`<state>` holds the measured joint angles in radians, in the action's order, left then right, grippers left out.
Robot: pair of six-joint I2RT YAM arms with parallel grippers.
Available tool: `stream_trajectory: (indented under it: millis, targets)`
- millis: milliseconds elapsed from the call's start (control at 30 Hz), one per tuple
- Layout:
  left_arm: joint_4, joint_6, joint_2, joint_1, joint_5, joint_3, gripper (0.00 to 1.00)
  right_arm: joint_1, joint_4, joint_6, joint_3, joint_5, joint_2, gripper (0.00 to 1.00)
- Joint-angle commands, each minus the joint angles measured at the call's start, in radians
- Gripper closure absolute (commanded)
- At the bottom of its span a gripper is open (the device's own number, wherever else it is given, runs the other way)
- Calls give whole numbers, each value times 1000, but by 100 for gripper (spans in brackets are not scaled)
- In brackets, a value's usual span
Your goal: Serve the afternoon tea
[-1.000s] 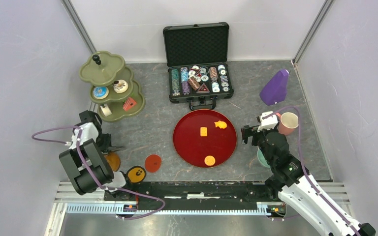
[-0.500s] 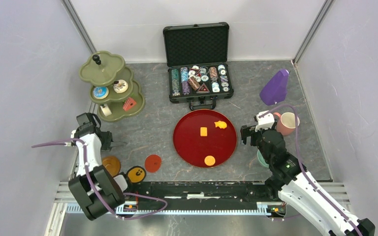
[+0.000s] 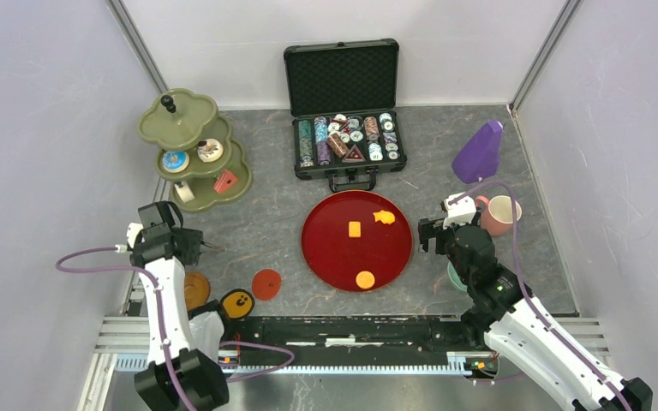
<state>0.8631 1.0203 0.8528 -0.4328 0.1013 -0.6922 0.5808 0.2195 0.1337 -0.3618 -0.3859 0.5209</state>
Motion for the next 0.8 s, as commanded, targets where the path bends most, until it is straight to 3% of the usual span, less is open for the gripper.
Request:
stream_trajectory:
  millis: [0,400,767]
  targets:
    - [47,-47,-71,51,-32,-49,55,2,-26,-2,-20,-18,0,2]
    - [141,-59,-176,269,-98,-76,60,3,-31,-2,-17,-29,-5,2]
    - [136,-77,-124,542,-216,-128,58,3,-38,-2,-12,-31,-2,2]
